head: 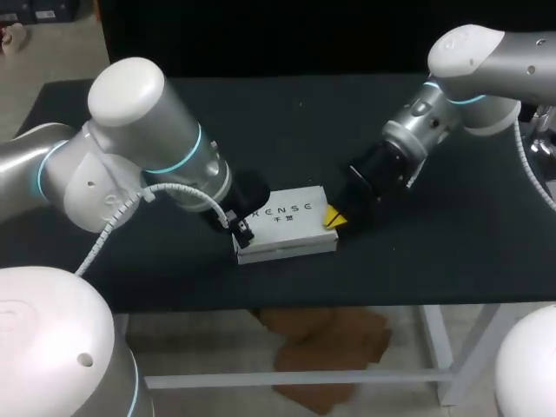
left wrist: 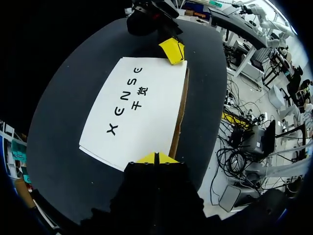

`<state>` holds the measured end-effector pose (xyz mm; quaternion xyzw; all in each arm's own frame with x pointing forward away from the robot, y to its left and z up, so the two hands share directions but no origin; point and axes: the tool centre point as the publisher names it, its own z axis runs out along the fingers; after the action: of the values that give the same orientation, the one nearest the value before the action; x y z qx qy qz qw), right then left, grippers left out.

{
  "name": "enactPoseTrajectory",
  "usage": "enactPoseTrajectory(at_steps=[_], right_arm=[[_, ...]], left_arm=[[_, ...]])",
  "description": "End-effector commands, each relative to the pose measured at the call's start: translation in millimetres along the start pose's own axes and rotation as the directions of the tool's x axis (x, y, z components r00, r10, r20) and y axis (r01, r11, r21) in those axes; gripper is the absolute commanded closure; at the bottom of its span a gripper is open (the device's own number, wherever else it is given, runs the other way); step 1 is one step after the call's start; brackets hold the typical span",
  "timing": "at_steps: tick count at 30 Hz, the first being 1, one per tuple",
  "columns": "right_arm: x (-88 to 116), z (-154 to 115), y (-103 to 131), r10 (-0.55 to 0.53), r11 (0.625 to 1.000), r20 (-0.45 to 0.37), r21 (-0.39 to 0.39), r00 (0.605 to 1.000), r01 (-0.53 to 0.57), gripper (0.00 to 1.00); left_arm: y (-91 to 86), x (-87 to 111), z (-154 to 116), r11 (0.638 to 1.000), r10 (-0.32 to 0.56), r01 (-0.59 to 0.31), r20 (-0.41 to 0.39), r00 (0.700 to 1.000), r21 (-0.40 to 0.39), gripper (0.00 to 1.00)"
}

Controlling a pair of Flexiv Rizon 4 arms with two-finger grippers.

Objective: Assemble the packaging by folding the flat box into shape, placing the metal phone stand inside, and closing the box properly

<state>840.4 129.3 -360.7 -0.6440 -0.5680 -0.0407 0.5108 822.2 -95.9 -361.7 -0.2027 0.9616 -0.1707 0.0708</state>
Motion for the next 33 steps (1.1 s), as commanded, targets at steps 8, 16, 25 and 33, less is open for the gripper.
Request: enactPoseTrajectory(at_steps=[8,16,25,33], right_arm=[[-16,8,14,0.032,0.999,-0.034,0.04,0.999,-0.03,1.0],[-10,2,8,0.015,1.0,-0.027,0.016,1.0,-0.015,1.0],[9,-11,-11,-0.053,0.998,-0.006,-0.045,0.999,0.053,1.0],[3,-3,0,-0.042,0.999,-0.008,-0.018,0.999,0.042,1.0]], left_arm=[[9.1,3.5,17,1.0,-0.012,0.012,-0.021,1.0,0.019,1.0],[11.0,7.6,16,0.999,-0.019,0.02,-0.024,1.0,0.051,1.0],[-1.8,12.1,-13,0.996,0.019,-0.022,0.041,0.999,0.09,1.0],[-2.6,5.5,0,0.997,0.019,-0.021,0.023,1.0,0.079,1.0]])
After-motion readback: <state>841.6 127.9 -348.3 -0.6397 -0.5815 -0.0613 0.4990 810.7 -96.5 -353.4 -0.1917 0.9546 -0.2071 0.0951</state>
